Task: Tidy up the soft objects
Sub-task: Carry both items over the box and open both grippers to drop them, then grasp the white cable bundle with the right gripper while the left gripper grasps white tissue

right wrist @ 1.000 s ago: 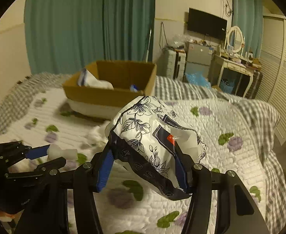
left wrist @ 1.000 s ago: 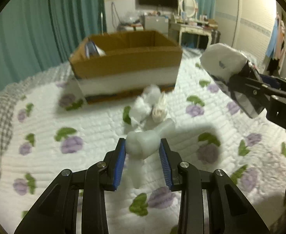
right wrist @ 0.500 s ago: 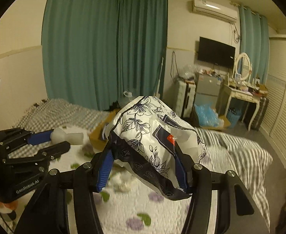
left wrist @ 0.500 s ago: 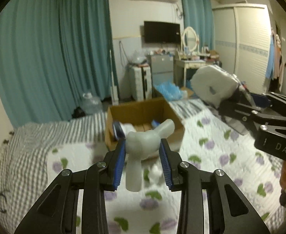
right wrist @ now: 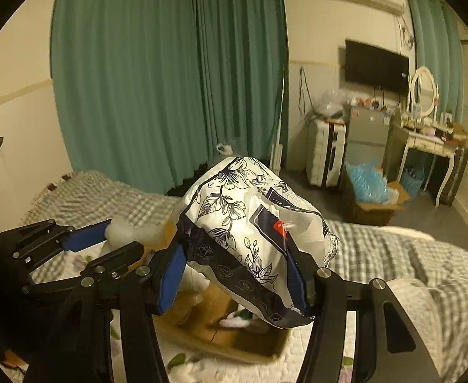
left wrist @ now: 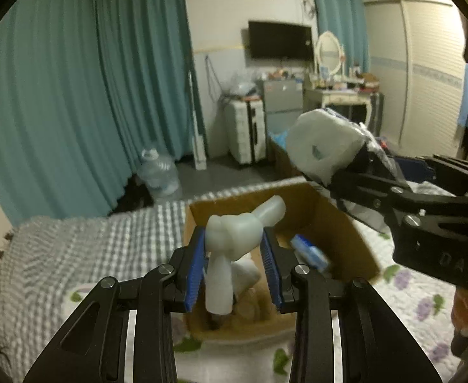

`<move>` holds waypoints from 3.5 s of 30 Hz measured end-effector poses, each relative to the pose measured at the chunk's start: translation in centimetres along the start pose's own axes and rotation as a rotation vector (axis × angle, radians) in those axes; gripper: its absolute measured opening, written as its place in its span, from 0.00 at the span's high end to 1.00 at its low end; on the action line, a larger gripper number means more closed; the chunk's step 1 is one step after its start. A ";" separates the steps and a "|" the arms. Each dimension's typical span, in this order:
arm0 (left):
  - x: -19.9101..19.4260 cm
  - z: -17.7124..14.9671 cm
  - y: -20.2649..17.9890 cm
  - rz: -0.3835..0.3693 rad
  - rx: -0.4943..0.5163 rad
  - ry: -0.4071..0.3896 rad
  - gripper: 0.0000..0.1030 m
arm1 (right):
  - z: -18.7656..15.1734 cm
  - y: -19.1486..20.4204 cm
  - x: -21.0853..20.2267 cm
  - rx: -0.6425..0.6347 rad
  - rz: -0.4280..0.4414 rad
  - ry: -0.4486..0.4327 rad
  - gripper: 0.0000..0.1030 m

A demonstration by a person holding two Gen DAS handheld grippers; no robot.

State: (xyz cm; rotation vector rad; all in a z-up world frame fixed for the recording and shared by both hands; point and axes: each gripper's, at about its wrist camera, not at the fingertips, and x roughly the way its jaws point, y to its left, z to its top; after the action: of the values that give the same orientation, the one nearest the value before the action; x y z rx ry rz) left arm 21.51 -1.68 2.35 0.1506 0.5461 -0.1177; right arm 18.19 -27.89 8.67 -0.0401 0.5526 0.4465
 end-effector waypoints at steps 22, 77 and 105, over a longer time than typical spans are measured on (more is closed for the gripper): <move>1.8 0.2 0.9 0.084 0.029 -0.040 0.22 | 0.7 -1.4 -4.1 0.057 -0.022 -0.118 0.12; -0.7 -17.0 2.2 0.062 -0.128 0.170 0.04 | -19.4 1.8 2.9 -0.059 -0.051 0.330 0.30; 4.6 -15.6 -7.1 -0.051 -0.042 0.248 0.27 | -16.8 -3.9 0.2 -0.064 -0.061 0.289 0.72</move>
State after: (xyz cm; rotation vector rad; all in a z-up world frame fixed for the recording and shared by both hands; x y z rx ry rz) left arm 16.41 -6.29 -14.04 0.1111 0.7996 -0.1380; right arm 11.62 -33.98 -6.05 -0.1847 0.8187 0.4012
